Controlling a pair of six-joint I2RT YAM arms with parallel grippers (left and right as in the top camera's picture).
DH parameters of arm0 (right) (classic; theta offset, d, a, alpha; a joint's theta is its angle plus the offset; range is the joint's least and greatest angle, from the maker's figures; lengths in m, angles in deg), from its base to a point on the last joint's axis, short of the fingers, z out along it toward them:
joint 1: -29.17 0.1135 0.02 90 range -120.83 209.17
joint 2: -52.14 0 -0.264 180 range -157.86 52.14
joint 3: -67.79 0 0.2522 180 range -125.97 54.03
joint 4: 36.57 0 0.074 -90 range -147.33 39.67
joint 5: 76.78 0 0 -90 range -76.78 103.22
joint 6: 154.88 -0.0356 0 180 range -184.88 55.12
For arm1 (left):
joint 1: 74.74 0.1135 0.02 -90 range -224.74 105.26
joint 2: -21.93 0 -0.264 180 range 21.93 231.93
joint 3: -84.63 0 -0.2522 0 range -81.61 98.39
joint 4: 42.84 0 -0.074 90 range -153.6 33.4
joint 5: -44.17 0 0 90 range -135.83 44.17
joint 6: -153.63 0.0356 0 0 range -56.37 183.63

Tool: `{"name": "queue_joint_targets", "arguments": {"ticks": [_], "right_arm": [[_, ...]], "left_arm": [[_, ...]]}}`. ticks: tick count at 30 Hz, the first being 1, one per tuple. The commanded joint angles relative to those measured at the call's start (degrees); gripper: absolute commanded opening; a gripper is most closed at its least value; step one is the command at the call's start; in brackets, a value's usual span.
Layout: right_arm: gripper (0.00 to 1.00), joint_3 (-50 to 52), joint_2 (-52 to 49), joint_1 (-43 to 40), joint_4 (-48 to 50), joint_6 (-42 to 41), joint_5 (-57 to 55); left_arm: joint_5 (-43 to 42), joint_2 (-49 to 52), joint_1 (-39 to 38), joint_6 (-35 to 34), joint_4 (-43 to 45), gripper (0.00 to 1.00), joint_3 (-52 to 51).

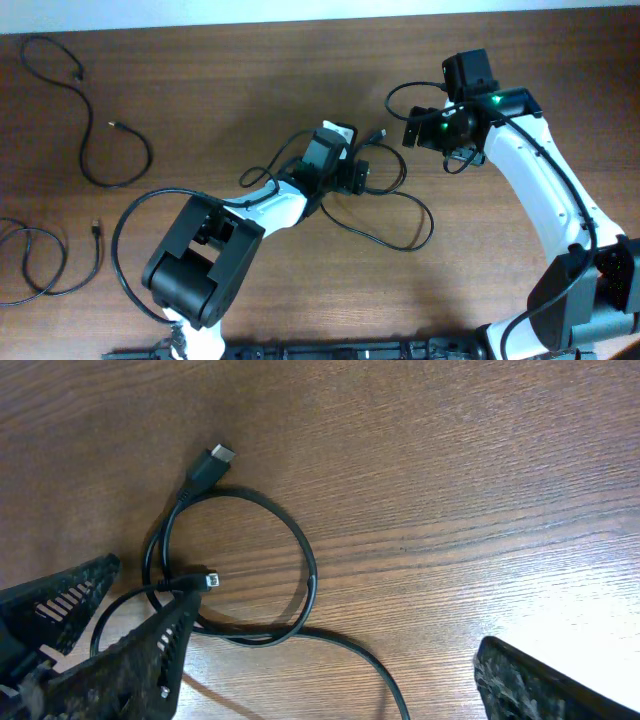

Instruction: Untangle cables

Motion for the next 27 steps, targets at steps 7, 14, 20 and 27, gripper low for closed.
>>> {"name": "queue_joint_targets", "arguments": {"ticks": [7,14,20,27], "right_arm": [[0.99,-0.63,0.35,-0.48,-0.68,0.61,-1.14],[0.99,-0.63,0.35,-0.48,-2.4,0.61,-1.09],[0.99,-0.63,0.35,-0.48,-6.1,0.61,-1.09],[0.99,-0.63,0.35,-0.48,-6.62,0.61,-1.09]], "left_arm": [[-3.34,1.49,-0.37,8.83,-10.51,0.77,0.9],[15.56,1.51,-6.4,8.79,-13.31,0.59,1.42],[15.96,0.59,-3.76,8.81,-15.13,0.0,2.69],[15.96,-12.24,11.34,8.81,-16.68,0.0,5.22]]}}
